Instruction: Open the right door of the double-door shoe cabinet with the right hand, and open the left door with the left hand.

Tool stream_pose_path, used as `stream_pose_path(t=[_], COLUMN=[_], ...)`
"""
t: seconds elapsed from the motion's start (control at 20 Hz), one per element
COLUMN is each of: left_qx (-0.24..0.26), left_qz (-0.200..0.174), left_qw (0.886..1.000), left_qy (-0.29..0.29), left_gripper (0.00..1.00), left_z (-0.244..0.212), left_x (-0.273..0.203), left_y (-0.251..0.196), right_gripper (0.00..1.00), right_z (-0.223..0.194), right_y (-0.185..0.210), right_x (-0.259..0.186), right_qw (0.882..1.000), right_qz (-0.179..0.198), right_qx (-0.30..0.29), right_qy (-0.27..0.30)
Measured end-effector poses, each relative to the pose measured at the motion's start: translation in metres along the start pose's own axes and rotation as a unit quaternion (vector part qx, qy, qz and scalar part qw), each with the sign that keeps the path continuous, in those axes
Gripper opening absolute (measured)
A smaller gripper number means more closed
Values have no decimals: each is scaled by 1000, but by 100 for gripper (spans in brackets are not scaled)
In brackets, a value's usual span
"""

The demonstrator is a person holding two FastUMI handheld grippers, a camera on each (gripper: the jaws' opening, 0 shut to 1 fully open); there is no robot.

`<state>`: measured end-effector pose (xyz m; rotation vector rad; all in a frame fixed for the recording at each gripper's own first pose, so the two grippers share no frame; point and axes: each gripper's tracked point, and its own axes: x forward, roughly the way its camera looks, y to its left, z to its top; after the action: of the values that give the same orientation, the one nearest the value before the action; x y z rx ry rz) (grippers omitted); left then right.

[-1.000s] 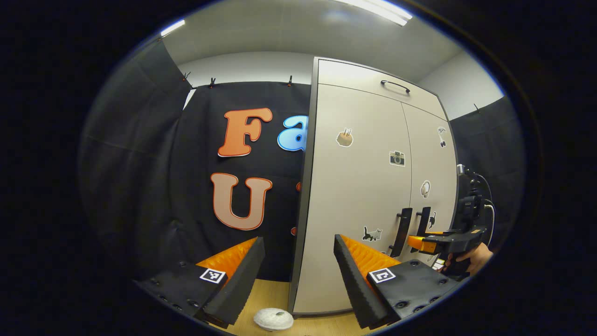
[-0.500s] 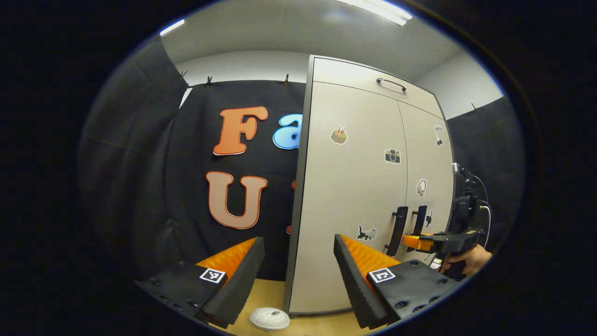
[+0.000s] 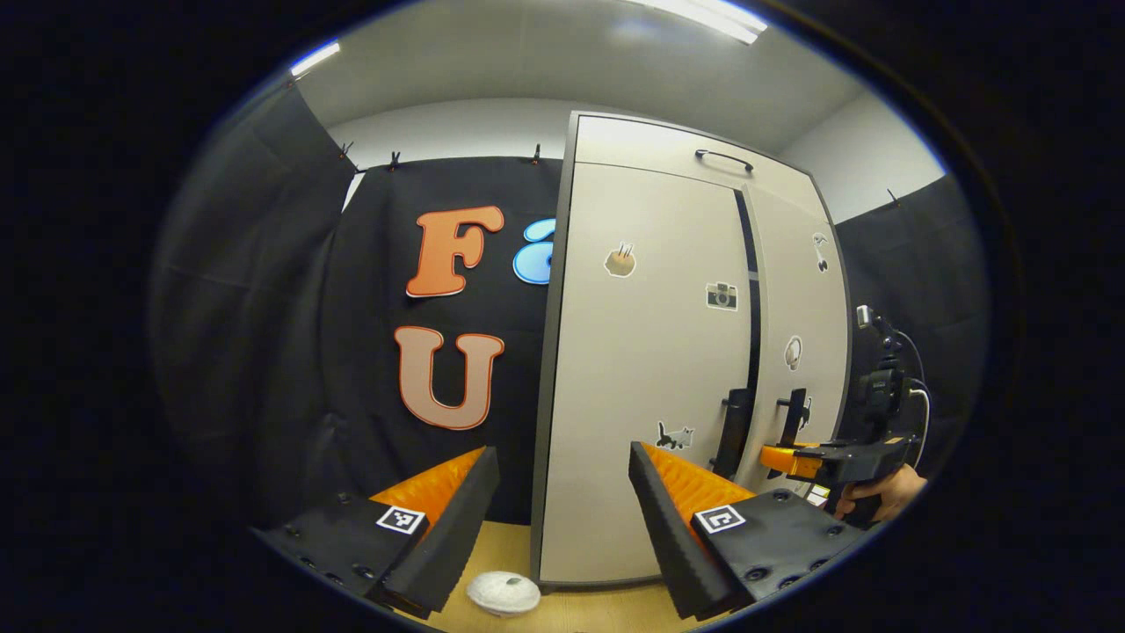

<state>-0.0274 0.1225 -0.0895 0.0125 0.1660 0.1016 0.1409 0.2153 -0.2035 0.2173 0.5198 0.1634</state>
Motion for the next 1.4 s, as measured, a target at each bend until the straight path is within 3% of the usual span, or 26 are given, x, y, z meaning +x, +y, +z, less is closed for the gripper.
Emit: stream_pose_path(t=[0.3, 0.65, 1.4], left_qx=[-6, -11, -9], left_qz=[29, 28, 1], left_qw=[1000, 999, 1000], left_qy=[11, 14, 13], left_gripper=[94, 96, 96], left_z=[-1, -2, -3], left_x=[-20, -26, -6], left_y=[-13, -52, -110], right_gripper=[22, 22, 22], right_z=[0, 2, 9], right_y=[-1, -8, -44], right_x=[-20, -46, -92], right_qw=[999, 998, 998], right_qz=[35, 66, 66], right_qx=[2, 12, 20], right_qy=[4, 10, 8])
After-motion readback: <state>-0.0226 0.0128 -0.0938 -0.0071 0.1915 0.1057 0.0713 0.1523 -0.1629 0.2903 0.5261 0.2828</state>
